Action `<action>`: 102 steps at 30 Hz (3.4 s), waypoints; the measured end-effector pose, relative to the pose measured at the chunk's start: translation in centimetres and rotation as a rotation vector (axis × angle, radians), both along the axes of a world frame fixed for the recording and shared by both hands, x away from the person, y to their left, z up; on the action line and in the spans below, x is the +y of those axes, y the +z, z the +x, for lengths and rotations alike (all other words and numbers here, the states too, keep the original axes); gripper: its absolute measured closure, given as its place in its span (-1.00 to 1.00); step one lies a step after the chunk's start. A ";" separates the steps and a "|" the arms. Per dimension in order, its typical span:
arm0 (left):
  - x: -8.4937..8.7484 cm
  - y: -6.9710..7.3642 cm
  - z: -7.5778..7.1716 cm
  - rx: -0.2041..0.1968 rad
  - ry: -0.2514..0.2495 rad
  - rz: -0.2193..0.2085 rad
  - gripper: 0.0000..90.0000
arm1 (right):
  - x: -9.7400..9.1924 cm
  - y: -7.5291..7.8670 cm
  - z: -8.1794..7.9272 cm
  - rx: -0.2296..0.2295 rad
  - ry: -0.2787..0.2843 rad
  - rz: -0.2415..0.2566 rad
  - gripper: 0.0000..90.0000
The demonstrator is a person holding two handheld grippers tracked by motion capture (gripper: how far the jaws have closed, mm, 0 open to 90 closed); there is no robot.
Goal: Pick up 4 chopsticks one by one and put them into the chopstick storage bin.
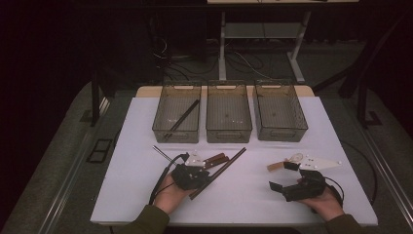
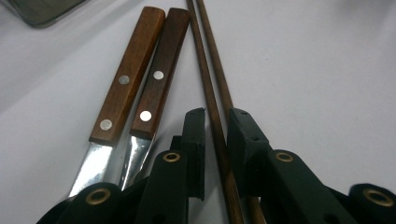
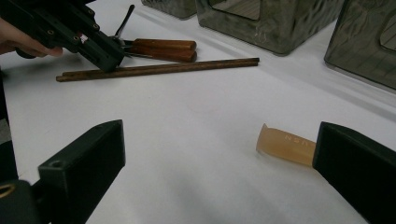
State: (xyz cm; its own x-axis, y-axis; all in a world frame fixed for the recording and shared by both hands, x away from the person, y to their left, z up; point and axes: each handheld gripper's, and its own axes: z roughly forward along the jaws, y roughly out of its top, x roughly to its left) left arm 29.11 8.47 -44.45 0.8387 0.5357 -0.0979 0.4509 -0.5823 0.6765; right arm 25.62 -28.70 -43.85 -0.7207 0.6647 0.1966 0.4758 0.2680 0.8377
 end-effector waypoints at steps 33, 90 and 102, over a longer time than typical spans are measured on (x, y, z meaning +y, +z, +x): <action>0.0 -0.3 -0.3 -0.021 0.028 -0.003 0.88 | 0.0 0.0 0.0 0.000 0.003 -0.001 -0.95; 6.8 3.6 -0.4 -0.096 0.023 -0.174 0.88 | 0.3 -0.3 0.0 0.008 0.019 -0.028 -0.95; 8.4 3.9 0.0 -0.118 0.074 -0.180 0.88 | 0.2 -0.2 0.0 0.007 0.015 -0.026 -0.95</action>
